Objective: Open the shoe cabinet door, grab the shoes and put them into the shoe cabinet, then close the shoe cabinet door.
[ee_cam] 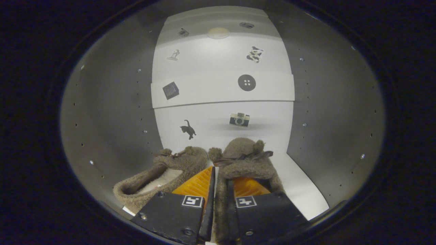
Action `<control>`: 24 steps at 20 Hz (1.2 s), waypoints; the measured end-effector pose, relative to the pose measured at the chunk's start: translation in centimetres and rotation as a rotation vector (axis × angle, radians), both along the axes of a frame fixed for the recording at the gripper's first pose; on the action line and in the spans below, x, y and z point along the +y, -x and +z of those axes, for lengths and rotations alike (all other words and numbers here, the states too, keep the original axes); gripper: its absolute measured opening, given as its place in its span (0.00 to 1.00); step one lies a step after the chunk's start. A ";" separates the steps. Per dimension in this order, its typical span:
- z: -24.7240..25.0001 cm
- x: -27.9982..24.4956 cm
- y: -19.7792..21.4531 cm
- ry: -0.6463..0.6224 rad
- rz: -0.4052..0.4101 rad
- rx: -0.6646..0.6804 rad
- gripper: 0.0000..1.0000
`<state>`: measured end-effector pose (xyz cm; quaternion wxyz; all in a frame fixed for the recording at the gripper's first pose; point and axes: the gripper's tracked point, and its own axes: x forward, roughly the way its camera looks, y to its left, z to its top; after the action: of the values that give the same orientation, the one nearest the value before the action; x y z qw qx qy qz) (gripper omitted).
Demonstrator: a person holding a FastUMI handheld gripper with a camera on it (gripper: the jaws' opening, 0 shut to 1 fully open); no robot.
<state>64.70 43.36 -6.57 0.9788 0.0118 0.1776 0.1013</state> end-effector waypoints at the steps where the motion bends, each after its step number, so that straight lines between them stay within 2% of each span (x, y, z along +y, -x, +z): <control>1: 0.0 0.2 0.2 0.005 0.007 0.011 0.27; 3: 0.6 0.4 1.1 0.005 0.022 0.017 0.39; 8: 1.8 -0.5 4.6 0.014 -0.017 0.022 0.73; 11: 4.4 -1.3 7.7 0.083 -0.031 -0.095 0.75; 15: 6.8 -0.9 13.8 0.050 0.014 -0.151 1.00; 20: 8.8 -2.3 22.2 0.034 0.026 -0.204 1.00; 24: 8.8 -4.4 28.5 0.019 0.000 -0.218 1.00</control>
<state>36.25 38.97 2.19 0.9923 -0.0088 0.0713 0.1004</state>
